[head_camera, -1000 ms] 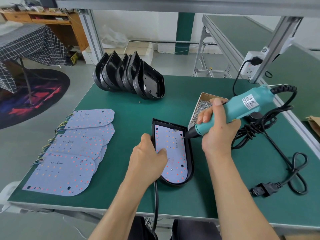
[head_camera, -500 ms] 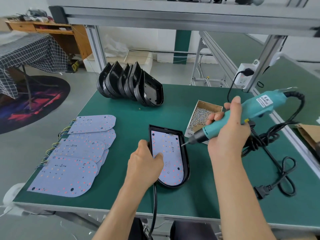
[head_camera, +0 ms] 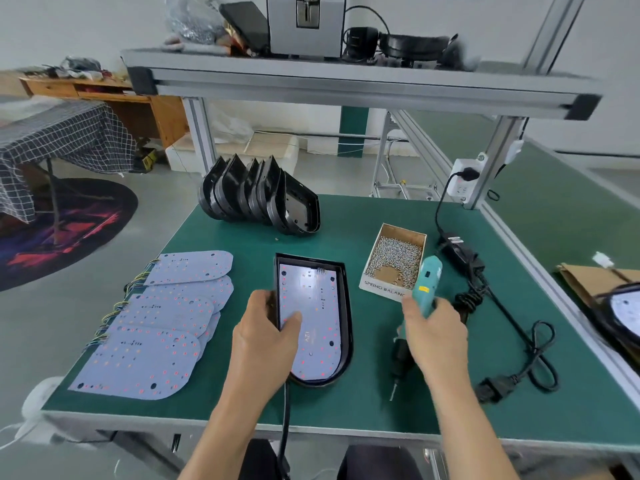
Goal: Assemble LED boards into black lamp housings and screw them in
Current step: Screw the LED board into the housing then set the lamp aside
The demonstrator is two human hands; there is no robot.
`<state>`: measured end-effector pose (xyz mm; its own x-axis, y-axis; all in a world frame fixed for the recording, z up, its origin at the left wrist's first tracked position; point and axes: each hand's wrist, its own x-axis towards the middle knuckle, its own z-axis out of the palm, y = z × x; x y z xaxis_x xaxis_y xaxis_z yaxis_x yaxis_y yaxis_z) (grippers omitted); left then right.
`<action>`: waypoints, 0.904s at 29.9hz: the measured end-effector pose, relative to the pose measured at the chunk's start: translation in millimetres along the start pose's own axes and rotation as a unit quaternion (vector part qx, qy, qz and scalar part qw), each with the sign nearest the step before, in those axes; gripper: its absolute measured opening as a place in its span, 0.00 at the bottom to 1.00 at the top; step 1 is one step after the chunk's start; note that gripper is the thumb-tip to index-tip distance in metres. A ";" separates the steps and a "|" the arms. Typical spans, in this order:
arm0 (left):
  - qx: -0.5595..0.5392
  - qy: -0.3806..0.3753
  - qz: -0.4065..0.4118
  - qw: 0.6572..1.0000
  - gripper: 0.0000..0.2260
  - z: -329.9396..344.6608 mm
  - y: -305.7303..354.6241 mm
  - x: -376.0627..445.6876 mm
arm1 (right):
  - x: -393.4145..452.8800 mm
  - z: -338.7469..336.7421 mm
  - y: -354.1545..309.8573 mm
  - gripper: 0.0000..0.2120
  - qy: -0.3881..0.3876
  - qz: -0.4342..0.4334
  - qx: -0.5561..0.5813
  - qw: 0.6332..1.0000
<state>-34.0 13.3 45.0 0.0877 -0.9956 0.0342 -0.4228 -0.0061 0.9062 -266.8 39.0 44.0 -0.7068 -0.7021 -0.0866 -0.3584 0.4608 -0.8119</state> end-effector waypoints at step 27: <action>-0.284 -0.012 0.072 0.956 0.13 -46.8 84.6 -45.8 | -60.7 -37.8 3.0 0.22 -0.073 -0.171 -0.009 0.983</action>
<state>-31.6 62.8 139.8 0.0426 -0.9839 0.1734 0.1303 0.1776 0.9754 -248.0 103.6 68.6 -0.4490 -0.8873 0.1058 -0.5702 0.1933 -0.7984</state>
